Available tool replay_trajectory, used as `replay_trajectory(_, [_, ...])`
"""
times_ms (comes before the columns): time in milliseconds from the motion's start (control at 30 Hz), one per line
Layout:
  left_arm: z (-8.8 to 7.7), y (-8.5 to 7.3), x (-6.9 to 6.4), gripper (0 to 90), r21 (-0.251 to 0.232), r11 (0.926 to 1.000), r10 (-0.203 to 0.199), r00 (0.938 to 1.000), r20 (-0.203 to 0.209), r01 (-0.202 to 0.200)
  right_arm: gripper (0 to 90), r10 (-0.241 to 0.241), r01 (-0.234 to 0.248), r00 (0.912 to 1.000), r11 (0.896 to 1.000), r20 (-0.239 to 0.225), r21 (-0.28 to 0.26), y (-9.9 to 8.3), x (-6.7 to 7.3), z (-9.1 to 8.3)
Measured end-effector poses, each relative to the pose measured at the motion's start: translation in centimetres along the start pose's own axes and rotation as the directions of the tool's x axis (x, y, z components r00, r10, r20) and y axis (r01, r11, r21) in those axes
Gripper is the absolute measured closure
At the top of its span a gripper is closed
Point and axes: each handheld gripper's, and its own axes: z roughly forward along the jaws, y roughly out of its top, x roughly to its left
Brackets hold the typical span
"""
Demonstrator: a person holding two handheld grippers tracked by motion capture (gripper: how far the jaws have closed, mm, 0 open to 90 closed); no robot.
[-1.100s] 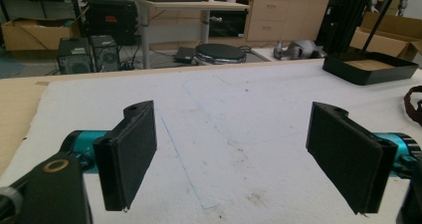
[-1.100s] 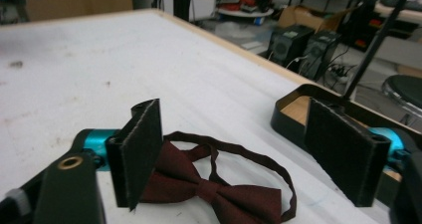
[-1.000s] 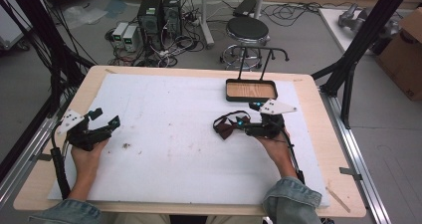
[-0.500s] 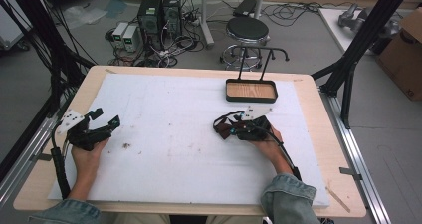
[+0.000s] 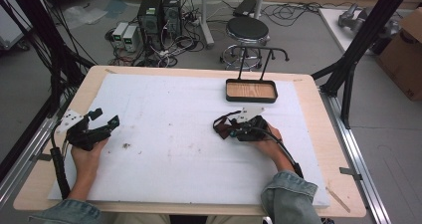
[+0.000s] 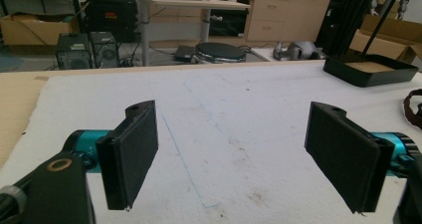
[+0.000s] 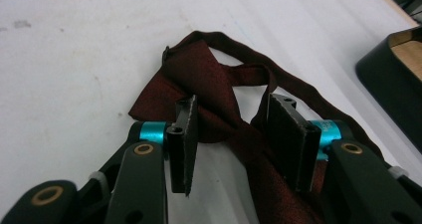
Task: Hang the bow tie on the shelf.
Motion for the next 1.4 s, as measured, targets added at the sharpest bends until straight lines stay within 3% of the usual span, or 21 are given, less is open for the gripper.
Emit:
replay_trajectory(100, [0.0,0.0,0.0,21.4,0.002,1.0000,-0.001,1.0000,-0.001,0.001,60.6,-0.022,0.022,0.9997,1.000,-0.008,0.020,0.2,0.0,0.2])
replay_trajectory(200, [0.0,0.0,0.0,21.4,0.003,1.0000,-0.004,1.0000,-0.001,0.004,62.7,-0.012,0.012,0.9999,1.000,-0.010,0.021,0.1,-0.1,0.3])
replay_trajectory(467, [0.0,0.0,0.1,21.4,0.005,1.0000,-0.006,1.0000,-0.003,0.006,63.9,0.024,-0.022,0.9969,1.000,-0.075,0.020,0.0,-1.1,0.7])
replay_trajectory(567, [0.0,0.0,0.1,21.4,0.005,1.0000,-0.008,1.0000,-0.005,0.008,68.4,0.033,-0.032,0.9959,0.999,-0.084,0.021,-0.2,-1.3,1.0])
replay_trajectory(767, [0.0,0.0,0.1,21.4,0.007,0.9999,-0.009,0.9999,-0.006,0.009,76.5,0.006,-0.004,0.9992,0.998,-0.039,0.060,0.3,-1.0,0.8])
replay_trajectory(1000, [0.0,0.0,0.1,21.4,0.004,0.9999,-0.015,0.9999,-0.007,0.015,78.4,0.013,-0.013,0.9999,0.997,0.000,0.070,0.7,-1.0,0.1])
replay_trajectory(1233, [0.0,0.0,0.1,21.8,0.007,0.9999,-0.011,0.9999,-0.007,0.011,78.3,0.092,-0.091,0.9941,0.995,0.056,-0.032,1.0,-1.9,-2.6])
replay_trajectory(1300, [0.0,-0.1,0.1,21.8,0.007,0.9999,-0.012,0.9999,-0.008,0.012,78.3,0.147,-0.140,0.9850,0.987,0.090,-0.082,1.0,-2.5,-3.9])
replay_trajectory(1400, [0.0,-0.1,0.1,21.8,0.008,0.9999,-0.012,0.9999,-0.008,0.012,78.3,0.183,-0.167,0.9748,0.978,0.128,-0.124,0.8,-3.1,-4.9])
